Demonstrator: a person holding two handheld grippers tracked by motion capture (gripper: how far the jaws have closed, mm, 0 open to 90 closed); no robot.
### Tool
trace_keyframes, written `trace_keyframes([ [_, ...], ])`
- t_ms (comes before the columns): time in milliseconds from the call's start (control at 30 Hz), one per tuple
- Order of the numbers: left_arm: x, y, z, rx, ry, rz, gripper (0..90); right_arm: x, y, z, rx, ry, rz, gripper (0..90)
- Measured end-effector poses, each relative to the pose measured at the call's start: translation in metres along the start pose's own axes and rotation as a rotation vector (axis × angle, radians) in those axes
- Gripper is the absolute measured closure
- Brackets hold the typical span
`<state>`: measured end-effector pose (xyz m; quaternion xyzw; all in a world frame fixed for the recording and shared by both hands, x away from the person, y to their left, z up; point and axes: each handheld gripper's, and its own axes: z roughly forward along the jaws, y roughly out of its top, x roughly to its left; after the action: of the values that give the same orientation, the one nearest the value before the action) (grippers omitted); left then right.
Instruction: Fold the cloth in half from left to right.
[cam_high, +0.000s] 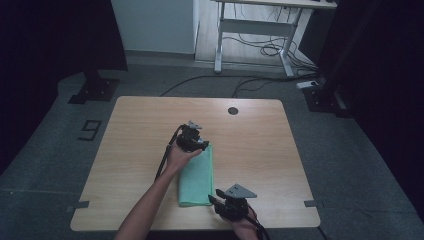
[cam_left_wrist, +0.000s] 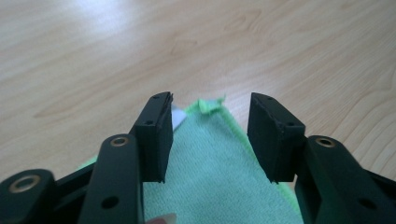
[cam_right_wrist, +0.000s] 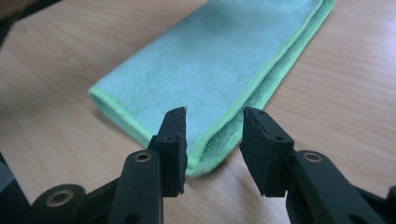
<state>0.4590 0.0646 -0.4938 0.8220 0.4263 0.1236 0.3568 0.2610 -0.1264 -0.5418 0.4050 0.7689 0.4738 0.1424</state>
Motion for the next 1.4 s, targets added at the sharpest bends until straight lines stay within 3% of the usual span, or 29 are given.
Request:
trace_keyframes([
  [267, -0.006, -0.005, 0.017, 0.047, -0.049, 0.03, 66.9, -0.006, 0.019, 0.011, -0.012, 0.061, -0.032, 70.6],
  [400, -0.006, -0.006, 0.027, 0.079, -0.057, 0.037, 72.2, -0.004, 0.023, 0.027, 0.023, 0.086, -0.062, 72.7],
  [600, -0.006, -0.009, 0.042, 0.088, -0.048, 0.022, 71.8, 0.0, 0.012, 0.039, 0.115, 0.087, -0.119, 74.6],
  [700, -0.007, -0.007, 0.047, 0.073, -0.047, 0.006, 71.5, 0.001, 0.01, 0.035, 0.124, 0.08, -0.137, 74.7],
  [767, -0.007, -0.004, 0.05, 0.085, -0.046, 0.019, 71.2, 0.001, 0.009, 0.034, 0.133, 0.081, -0.149, 74.3],
  [1000, -0.009, 0.003, 0.057, 0.086, -0.001, 0.065, 70.7, -0.002, 0.007, 0.032, 0.138, 0.098, -0.139, 74.3],
  [1133, -0.007, 0.003, 0.059, 0.072, -0.009, 0.061, 70.0, -0.002, 0.007, 0.032, 0.138, 0.096, -0.136, 74.3],
  [1200, -0.007, 0.004, 0.059, 0.066, -0.02, 0.032, 68.4, -0.002, 0.007, 0.032, 0.138, 0.095, -0.138, 74.4],
  [1400, -0.012, 0.009, 0.051, 0.047, -0.029, 0.043, 64.5, -0.003, 0.008, 0.033, 0.14, 0.101, -0.129, 74.4],
])
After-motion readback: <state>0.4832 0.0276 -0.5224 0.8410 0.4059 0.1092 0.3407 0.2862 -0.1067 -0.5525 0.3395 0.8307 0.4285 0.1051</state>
